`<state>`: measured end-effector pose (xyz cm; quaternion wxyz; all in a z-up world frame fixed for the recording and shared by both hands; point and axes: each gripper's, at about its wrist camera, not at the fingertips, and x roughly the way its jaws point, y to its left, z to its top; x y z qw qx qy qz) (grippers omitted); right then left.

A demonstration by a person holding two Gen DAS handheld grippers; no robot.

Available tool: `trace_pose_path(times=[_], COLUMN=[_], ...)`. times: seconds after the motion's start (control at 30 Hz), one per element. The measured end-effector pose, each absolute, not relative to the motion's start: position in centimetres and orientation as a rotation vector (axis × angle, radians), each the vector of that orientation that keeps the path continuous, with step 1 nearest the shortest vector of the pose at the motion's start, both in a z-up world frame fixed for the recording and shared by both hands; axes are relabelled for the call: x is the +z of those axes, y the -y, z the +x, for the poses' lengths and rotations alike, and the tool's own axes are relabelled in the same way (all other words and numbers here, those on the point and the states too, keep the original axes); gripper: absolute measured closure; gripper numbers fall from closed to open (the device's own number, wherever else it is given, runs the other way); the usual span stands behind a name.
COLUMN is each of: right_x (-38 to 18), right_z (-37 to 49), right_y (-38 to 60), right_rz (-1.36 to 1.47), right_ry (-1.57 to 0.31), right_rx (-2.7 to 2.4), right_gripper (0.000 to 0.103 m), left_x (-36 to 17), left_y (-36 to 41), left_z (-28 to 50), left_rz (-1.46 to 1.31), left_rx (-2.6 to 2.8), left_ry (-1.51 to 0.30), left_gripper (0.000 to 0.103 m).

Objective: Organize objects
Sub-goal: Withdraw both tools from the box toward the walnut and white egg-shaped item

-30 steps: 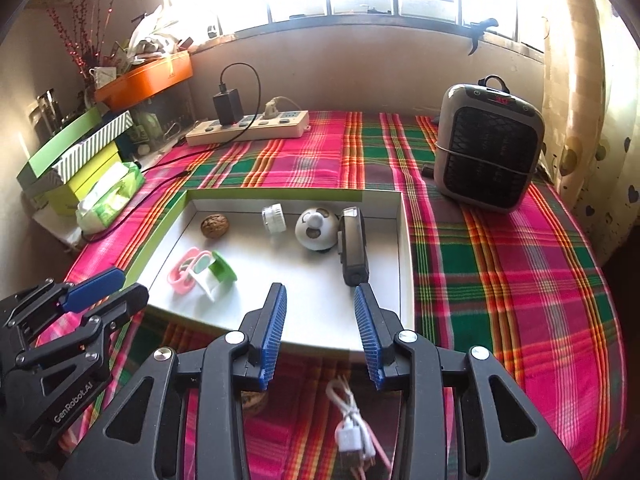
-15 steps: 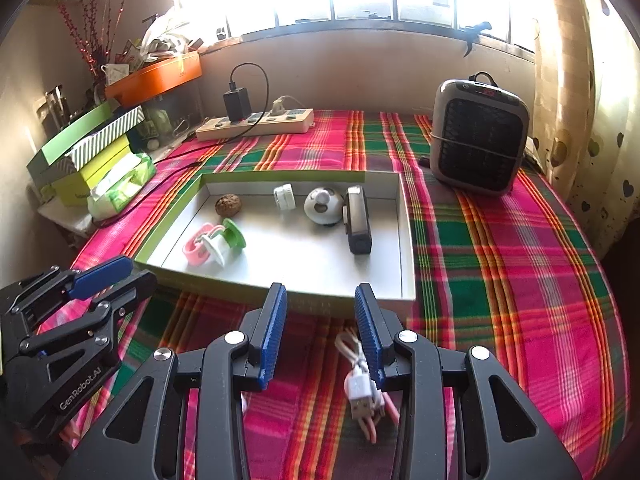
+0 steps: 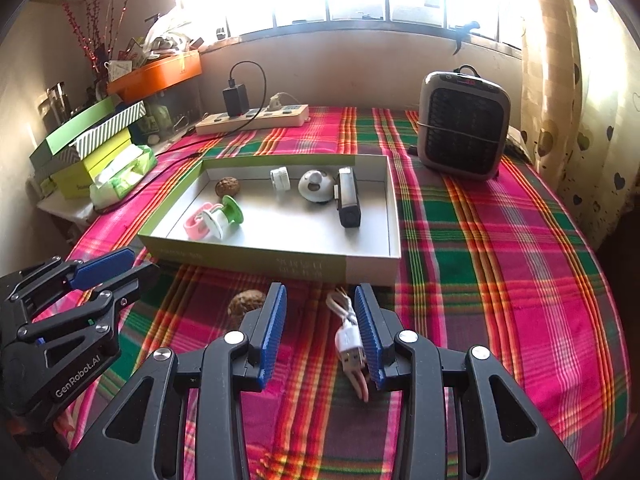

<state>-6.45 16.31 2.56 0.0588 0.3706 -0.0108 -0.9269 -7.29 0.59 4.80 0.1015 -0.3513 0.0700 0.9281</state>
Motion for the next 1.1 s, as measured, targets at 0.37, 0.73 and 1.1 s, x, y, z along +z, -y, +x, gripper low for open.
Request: trace_pose_path(times=[0.37, 0.73, 1.1], right_x=[1.9, 1.3, 0.6], right_z=[-4.7, -3.7, -2.9], right_y=[-17.0, -17.4, -18.5], right_rz=[1.126, 1.143, 1.158], right_ry=[0.049, 0.046, 0.075], right_rx=[-2.813, -2.810, -2.817], right_gripper=[0.065, 0.065, 0.060], left_x=[4.2, 3.5, 2.9], left_y=[-1.4, -2.0, -2.5], left_z=[-6.0, -5.2, -4.7], left_rz=[-1.047, -1.064, -1.074], left_rx=[2.714, 2.682, 2.614], left_ry=[-0.213, -0.196, -0.159], left_gripper=[0.075, 0.070, 0.063])
